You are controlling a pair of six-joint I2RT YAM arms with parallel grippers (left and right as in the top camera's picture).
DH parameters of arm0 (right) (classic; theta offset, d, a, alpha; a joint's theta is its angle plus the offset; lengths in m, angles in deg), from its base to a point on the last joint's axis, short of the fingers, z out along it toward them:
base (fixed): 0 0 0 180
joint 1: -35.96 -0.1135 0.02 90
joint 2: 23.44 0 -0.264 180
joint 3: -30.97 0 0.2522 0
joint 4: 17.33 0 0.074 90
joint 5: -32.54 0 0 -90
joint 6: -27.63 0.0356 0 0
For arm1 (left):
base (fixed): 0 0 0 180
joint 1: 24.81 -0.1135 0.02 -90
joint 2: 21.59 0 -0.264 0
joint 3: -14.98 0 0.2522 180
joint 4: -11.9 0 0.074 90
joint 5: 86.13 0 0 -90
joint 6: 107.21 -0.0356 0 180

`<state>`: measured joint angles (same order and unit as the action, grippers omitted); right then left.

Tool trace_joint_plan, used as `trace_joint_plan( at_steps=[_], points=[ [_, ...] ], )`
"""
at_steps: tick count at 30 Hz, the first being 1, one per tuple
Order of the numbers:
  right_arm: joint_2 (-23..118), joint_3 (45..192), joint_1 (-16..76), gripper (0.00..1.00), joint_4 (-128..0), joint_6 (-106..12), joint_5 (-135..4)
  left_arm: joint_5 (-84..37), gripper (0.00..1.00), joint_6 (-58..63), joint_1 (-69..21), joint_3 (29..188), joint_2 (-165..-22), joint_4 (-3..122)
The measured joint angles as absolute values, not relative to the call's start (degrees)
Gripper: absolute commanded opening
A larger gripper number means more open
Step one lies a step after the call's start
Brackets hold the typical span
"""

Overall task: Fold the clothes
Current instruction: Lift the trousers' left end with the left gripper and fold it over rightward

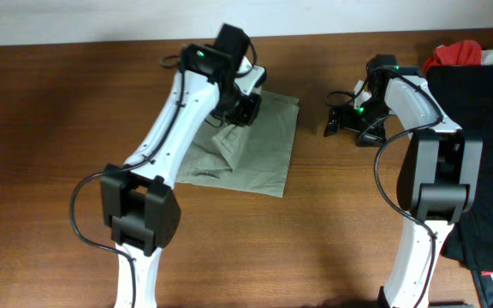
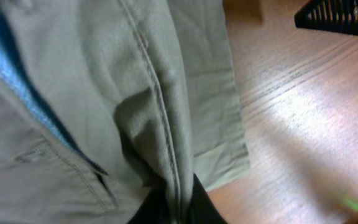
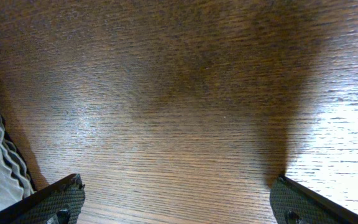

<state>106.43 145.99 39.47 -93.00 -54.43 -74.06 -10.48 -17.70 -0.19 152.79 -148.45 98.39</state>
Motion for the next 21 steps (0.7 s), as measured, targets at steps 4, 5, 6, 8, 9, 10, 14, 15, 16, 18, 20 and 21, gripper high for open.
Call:
trace_joint_plan(
  at_steps=[4, 5, 6, 8, 9, 10, 14, 15, 16, 18, 20, 21],
  points=[
    [106.4, 146.0, 39.5, 0.99, -93.0, -54.4, -74.0, -12.6, 0.01, -16.3, 0.7, 144.5, -148.5, 89.7],
    [106.4, 146.0, 39.5, 0.99, -93.0, -54.4, -74.0, -13.9, 0.01, -16.0, 0.7, 143.4, -148.5, 88.0],
    [106.4, 146.0, 39.5, 0.99, -93.0, -54.4, -74.0, -14.9, 0.01, -15.9, 0.7, 142.8, -148.5, 86.6],
    [106.4, 146.0, 39.5, 0.99, -93.0, -54.4, -74.0, -16.3, 0.07, -15.8, 0.7, 142.4, -148.5, 85.8],
    [106.4, 146.0, 39.5, 0.99, -93.0, -54.4, -74.0, -16.6, 0.43, -15.8, 0.8, 142.3, -148.5, 85.7],
    [106.4, 146.0, 39.5, 0.99, -93.0, -54.4, -74.0, -16.9, 0.78, -15.8, 0.8, 142.3, -148.5, 85.6],
    [106.4, 146.0, 39.5, 0.99, -93.0, -54.4, -74.0, -18.1, 0.77, -15.4, 1.4, 142.3, -148.5, 83.8],
    [106.4, 146.0, 39.5, 0.99, -93.0, -54.4, -74.0, -18.4, 0.77, -15.4, 1.5, 142.3, -148.5, 82.7],
    [106.4, 146.0, 39.5, 0.99, -93.0, -54.4, -74.0, -18.7, 0.77, -15.4, 1.5, 142.3, -148.5, 82.4],
    [106.4, 146.0, 39.5, 0.99, -93.0, -54.4, -74.0, -19.0, 0.72, -15.4, 1.4, 142.3, -148.5, 82.3],
    [106.4, 146.0, 39.5, 0.99, -93.0, -54.4, -74.0, -19.4, 0.64, -15.5, 1.1, 142.5, -148.5, 83.0],
    [106.4, 146.0, 39.5, 0.99, -93.0, -54.4, -74.0, -19.6, 0.64, -15.3, 0.4, 142.8, -148.5, 83.9]
  ],
)
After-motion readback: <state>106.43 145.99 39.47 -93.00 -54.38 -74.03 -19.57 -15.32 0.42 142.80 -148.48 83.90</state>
